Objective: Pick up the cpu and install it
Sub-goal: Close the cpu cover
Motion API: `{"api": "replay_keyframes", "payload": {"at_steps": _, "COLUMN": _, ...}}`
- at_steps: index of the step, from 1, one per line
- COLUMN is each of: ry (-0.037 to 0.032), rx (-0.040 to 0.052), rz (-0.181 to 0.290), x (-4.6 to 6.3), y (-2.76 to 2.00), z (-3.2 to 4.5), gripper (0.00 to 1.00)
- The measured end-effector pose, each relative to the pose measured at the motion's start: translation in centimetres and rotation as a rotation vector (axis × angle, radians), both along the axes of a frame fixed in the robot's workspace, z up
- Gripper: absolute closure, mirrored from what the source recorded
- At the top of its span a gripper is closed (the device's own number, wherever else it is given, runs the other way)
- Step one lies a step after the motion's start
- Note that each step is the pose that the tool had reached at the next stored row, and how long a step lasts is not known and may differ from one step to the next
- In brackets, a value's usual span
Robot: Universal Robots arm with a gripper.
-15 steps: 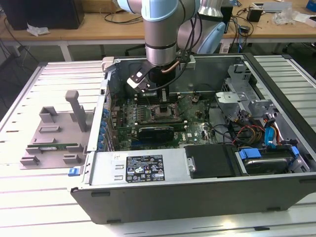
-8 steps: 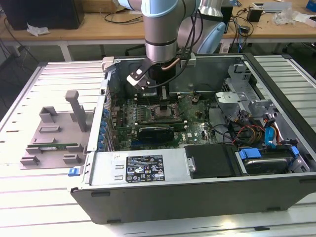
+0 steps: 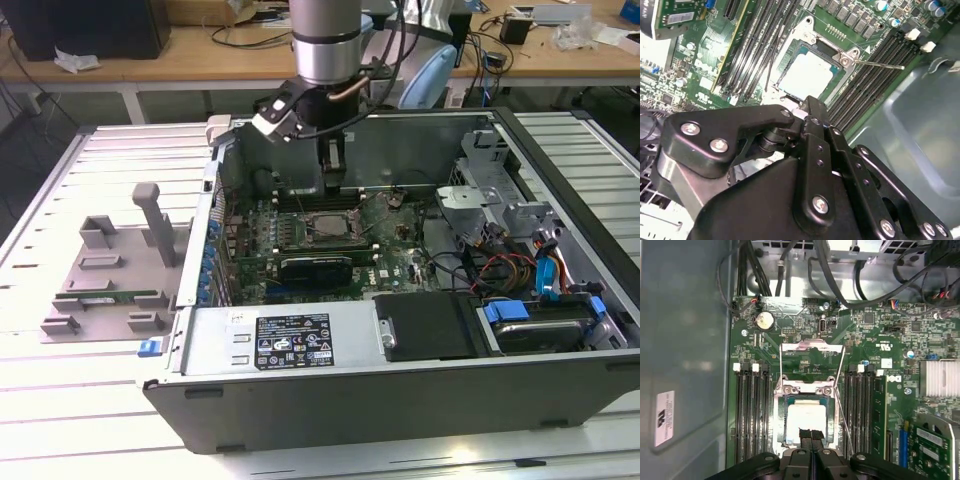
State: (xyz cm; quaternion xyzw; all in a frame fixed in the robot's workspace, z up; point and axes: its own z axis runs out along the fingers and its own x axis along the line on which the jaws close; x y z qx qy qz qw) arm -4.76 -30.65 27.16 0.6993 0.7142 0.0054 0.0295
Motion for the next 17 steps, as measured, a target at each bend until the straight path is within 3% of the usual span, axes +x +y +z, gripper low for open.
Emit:
{"api": "replay_keyframes", "payload": {"at_steps": 2, "ry": 0.0, "rx": -0.0005, "rz": 0.0, "x": 0.0, "y": 0.0, "z": 1.46, "gripper": 0.89}}
{"api": "replay_keyframes", "payload": {"at_steps": 3, "ry": 0.0, "rx": -0.0007, "rz": 0.0, "x": 0.0, "y": 0.0, "z": 1.7, "gripper": 0.89}}
{"api": "replay_keyframes", "payload": {"at_steps": 10, "ry": -0.0002, "rx": -0.0012, "rz": 0.0, "x": 0.0, "y": 0.0, "z": 3.28, "gripper": 0.89}}
{"api": "replay_keyframes", "payload": {"at_steps": 17, "ry": 0.0002, "rx": -0.0016, "rz": 0.0, "x": 0.2, "y": 0.0, "z": 3.84, "gripper": 0.89}}
